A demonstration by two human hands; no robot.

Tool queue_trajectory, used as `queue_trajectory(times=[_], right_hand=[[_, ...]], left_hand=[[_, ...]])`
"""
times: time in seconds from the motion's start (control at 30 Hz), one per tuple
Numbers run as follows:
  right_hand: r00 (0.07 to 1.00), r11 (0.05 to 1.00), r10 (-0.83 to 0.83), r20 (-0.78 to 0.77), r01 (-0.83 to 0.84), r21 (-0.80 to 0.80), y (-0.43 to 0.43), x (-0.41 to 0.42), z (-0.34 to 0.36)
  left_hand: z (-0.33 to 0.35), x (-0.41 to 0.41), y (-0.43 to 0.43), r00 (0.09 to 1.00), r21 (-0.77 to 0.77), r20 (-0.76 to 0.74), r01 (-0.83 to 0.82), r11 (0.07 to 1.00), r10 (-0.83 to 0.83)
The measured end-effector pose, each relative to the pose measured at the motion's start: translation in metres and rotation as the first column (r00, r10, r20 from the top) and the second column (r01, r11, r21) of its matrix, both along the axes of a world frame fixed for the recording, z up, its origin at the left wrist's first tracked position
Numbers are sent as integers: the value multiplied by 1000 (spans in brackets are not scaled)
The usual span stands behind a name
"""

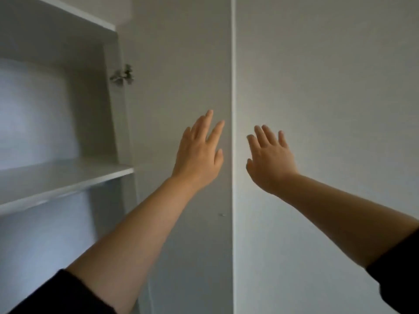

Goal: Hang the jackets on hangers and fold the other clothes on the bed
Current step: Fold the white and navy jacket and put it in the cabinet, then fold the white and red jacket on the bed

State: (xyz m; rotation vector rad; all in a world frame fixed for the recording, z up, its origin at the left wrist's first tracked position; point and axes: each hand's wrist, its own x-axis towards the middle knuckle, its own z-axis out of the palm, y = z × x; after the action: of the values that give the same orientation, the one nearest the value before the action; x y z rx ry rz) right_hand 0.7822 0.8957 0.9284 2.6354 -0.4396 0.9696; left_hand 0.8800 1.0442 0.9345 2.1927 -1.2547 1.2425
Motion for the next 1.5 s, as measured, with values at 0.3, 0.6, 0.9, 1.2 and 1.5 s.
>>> queue_trajectory(times=[0.3, 0.6, 0.9, 1.2, 1.5], right_hand=[[869, 862, -493, -37, 494, 113, -215, -281, -37], [675, 656, -731, -100, 736, 167, -394, -428, -97], [522, 482, -823, -223, 851, 209, -601, -516, -144], [447, 330, -836, -318, 873, 360, -744, -640, -225], [448, 142, -764, -465, 818, 557, -891, -735, -365]], left_hand=[[-49, -199, -269, 885, 92, -105, 462, 882, -453], [-112, -328, -512, 717, 171, -140, 697, 697, -683], [-162, -424, -760, 605, 394, -219, 772, 498, -765], [-250, -550, -907, 512, 554, -306, 782, 288, -803], [-384, -663, -1043, 581, 613, -526, 765, 196, -622]])
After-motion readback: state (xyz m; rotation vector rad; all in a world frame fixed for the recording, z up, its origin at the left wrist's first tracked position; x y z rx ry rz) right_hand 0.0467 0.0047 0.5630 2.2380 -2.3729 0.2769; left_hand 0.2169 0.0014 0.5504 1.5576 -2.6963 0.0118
